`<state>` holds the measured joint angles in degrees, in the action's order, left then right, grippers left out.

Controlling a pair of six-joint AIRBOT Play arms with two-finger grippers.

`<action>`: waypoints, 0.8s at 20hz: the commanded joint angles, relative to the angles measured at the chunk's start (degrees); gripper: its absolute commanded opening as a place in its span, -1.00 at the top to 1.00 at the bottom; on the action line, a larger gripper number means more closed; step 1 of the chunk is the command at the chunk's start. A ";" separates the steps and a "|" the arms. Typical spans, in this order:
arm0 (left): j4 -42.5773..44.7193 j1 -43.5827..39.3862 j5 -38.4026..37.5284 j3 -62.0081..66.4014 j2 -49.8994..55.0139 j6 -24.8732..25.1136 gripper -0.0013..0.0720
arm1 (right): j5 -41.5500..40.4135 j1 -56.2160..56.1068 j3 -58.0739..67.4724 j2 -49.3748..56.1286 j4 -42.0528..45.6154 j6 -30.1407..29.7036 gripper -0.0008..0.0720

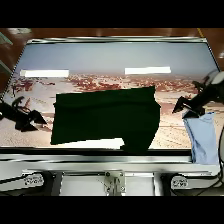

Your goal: Fold the shirts.

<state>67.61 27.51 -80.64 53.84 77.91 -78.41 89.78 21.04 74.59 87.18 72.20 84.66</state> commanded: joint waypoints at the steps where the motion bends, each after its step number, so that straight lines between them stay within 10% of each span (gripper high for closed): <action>1: -4.15 3.91 8.44 -17.35 -8.26 2.97 -0.99 | -8.09 6.16 -16.00 -8.07 -7.76 -3.74 -0.87; 16: -9.46 1.46 17.25 -21.90 -4.13 4.42 -0.92 | -12.79 6.36 -22.23 -8.48 -11.26 -5.29 -0.87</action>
<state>59.20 30.30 -66.87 32.69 72.27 -74.17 76.97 27.35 52.51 78.76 61.91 79.29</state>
